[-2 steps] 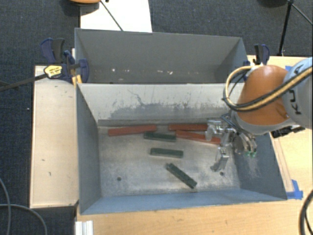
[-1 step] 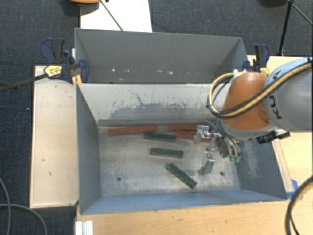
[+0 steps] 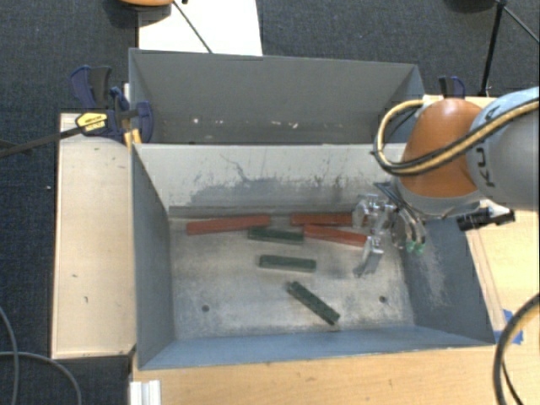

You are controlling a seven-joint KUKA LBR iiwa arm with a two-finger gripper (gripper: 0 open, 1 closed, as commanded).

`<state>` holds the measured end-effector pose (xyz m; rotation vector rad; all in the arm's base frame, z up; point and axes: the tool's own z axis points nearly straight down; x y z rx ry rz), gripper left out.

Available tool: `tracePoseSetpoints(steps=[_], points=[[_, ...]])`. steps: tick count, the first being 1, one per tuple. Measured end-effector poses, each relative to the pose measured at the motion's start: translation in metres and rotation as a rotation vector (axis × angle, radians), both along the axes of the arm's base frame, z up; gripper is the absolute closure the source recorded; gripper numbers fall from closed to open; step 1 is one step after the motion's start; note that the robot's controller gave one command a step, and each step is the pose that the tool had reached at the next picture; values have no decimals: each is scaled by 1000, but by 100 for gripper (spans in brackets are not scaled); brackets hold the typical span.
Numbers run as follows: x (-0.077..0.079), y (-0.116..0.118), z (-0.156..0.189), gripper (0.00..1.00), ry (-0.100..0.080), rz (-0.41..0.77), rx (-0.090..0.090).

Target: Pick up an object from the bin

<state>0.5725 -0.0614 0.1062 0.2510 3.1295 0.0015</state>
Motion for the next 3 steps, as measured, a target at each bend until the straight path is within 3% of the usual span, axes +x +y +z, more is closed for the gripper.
tracePoseSetpoints(steps=[1,2,3], points=[[-25,42,-16,0,-2,44,-3],[-21,58,-26,0,0,43,3],[1,26,-33,0,-1,-11,0]])
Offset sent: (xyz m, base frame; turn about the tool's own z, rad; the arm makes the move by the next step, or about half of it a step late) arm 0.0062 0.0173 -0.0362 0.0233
